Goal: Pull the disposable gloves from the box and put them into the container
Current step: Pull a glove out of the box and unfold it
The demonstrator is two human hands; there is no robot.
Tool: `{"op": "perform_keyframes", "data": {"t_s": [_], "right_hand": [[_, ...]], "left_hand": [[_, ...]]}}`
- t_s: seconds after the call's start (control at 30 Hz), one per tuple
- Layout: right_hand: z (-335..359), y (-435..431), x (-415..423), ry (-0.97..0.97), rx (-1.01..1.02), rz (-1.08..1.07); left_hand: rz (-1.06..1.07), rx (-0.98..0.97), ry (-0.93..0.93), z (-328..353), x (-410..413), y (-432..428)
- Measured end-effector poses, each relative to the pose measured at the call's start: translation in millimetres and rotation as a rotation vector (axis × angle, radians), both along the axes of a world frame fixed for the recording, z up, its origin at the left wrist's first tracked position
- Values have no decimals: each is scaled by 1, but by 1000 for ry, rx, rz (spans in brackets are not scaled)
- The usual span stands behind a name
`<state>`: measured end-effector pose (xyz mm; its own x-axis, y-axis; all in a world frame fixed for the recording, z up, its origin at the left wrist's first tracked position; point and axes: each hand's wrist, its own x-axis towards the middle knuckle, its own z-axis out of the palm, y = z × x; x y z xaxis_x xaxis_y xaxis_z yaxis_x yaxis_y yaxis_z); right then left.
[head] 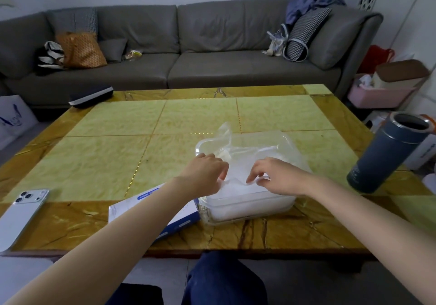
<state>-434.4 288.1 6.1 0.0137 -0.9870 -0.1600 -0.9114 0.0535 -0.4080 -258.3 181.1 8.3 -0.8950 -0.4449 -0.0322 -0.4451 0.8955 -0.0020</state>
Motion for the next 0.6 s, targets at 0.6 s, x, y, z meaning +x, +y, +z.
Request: {"op": "perform_keyframes", "data": {"t_s": [0.6], "right_hand": [[-21, -33, -21, 74, 149, -9]], "left_hand": [[72, -54, -428, -29, -44, 3]]}}
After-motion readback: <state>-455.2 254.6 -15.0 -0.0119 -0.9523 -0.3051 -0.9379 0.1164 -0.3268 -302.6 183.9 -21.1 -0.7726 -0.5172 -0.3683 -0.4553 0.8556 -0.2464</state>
